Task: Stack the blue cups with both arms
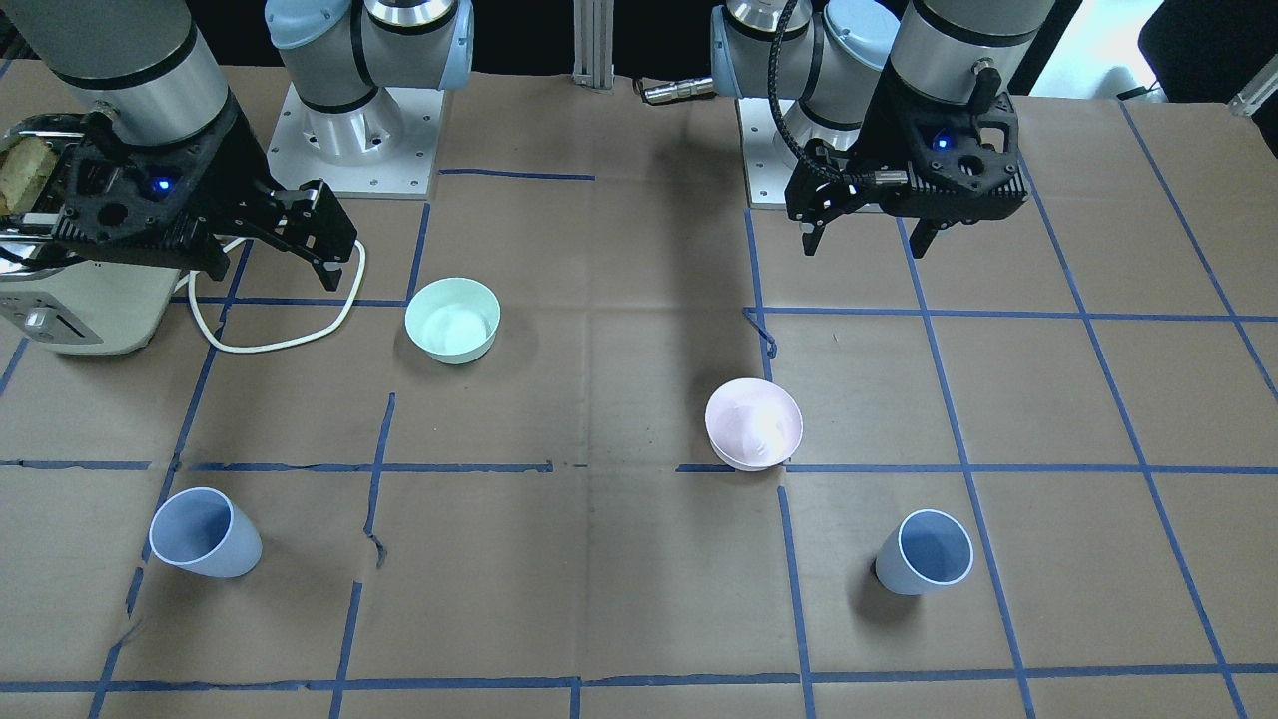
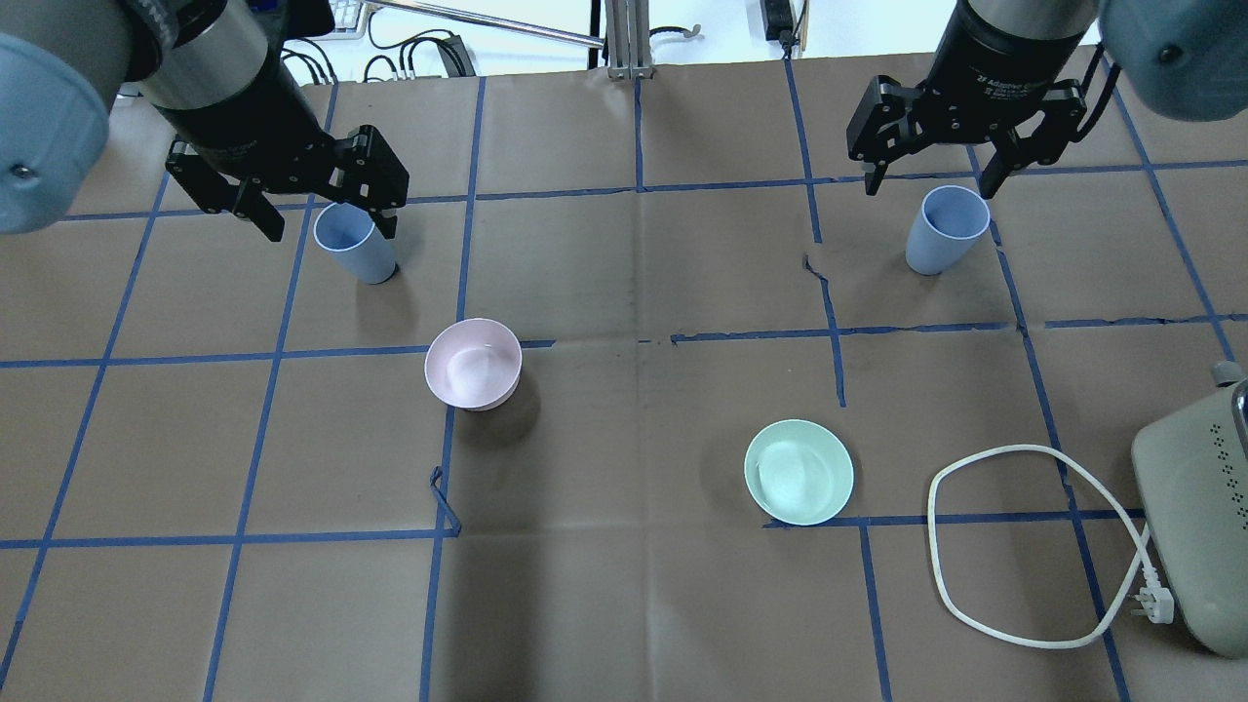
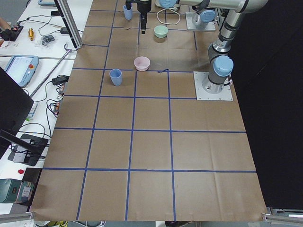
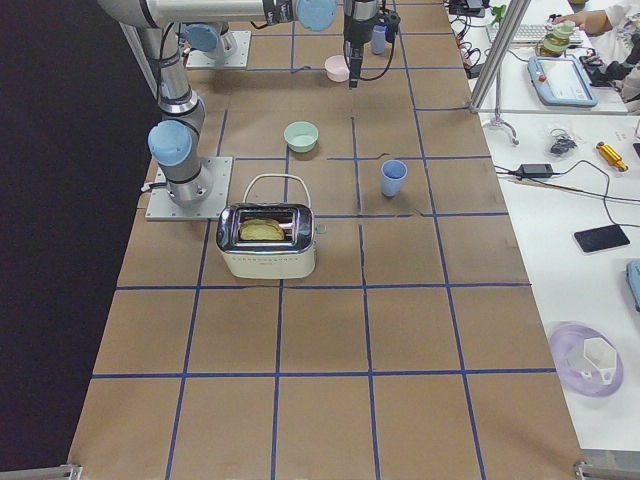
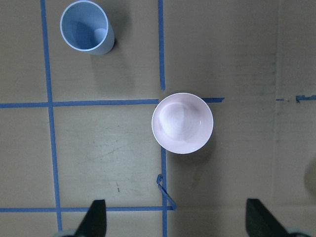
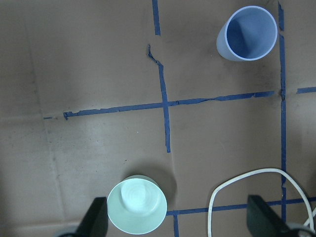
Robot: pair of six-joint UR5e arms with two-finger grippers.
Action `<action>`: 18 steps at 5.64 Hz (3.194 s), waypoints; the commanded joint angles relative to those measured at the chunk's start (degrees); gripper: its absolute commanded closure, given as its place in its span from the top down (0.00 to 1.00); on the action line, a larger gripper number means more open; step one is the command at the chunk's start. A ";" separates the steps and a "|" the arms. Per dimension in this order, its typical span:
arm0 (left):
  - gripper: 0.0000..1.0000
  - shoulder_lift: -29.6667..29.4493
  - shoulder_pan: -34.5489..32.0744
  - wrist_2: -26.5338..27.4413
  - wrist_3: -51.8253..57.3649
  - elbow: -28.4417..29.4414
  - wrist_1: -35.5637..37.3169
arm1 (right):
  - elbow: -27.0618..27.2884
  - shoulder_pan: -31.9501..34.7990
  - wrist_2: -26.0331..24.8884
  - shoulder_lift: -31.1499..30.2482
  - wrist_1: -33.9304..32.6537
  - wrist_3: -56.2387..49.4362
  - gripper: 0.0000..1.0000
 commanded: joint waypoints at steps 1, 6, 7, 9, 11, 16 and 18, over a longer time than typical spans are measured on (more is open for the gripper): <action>0.99 0.00 0.00 0.00 0.03 0.00 0.00 | 0.00 0.00 0.00 0.00 0.00 0.00 1.00; 0.99 -0.61 0.43 0.00 13.56 -2.70 -0.62 | 0.00 0.00 -0.26 0.00 -0.52 -0.17 1.00; 0.99 -0.27 0.61 -0.17 19.39 -4.73 0.60 | 0.09 -0.09 -0.09 0.09 -1.05 -0.26 1.00; 0.99 -6.11 4.20 -0.79 23.57 -3.88 11.74 | -0.61 -0.43 -0.26 0.96 -3.84 -8.57 1.00; 0.99 -16.82 5.01 -0.44 22.53 2.43 16.77 | -2.45 -9.95 0.69 5.68 -4.31 -8.95 1.00; 0.97 -30.65 7.21 0.00 22.17 1.58 26.01 | -9.33 -17.84 0.79 21.25 -12.26 -19.25 1.00; 0.52 -32.42 7.38 0.00 22.17 1.49 26.63 | -0.76 -16.70 0.79 24.25 -25.68 -19.07 1.00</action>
